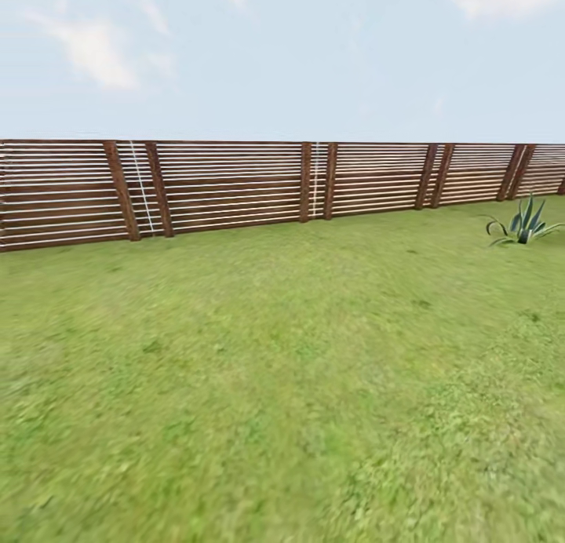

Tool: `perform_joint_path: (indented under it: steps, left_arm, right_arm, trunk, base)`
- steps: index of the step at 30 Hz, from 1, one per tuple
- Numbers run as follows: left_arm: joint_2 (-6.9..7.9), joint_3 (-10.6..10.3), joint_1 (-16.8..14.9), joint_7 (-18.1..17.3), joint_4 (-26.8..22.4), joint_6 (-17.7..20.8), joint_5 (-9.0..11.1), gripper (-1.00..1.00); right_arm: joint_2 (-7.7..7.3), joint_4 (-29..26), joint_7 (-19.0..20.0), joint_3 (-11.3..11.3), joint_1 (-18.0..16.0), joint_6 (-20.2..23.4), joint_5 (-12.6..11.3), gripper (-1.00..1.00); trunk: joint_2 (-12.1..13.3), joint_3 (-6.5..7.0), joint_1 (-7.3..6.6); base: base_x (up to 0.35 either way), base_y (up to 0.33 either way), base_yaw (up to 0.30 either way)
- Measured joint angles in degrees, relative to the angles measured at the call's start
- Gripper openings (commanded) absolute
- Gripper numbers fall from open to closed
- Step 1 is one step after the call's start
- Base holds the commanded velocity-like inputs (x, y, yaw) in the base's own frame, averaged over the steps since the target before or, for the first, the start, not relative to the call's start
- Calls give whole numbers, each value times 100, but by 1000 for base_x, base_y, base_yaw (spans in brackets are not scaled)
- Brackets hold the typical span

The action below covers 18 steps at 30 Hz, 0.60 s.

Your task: Take the three Easter eggs out of the wicker basket on the lawn in the garden, then place them on the lawn next to a single tree (choose any tree) so that all three eggs are next to the same tree and none are left in the basket.

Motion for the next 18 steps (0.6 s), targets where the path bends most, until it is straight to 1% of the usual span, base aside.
perform_joint_path:
  steps: [18]
  left_arm:
    - [-1, 0, 0, 0, 0, -17, 0, 100]
  right_arm:
    - [-17, 3, -1, -6, 0, 0, -28, 100]
  trunk:
    - [0, 0, 0]
  base:
    - [335, 0, 250]
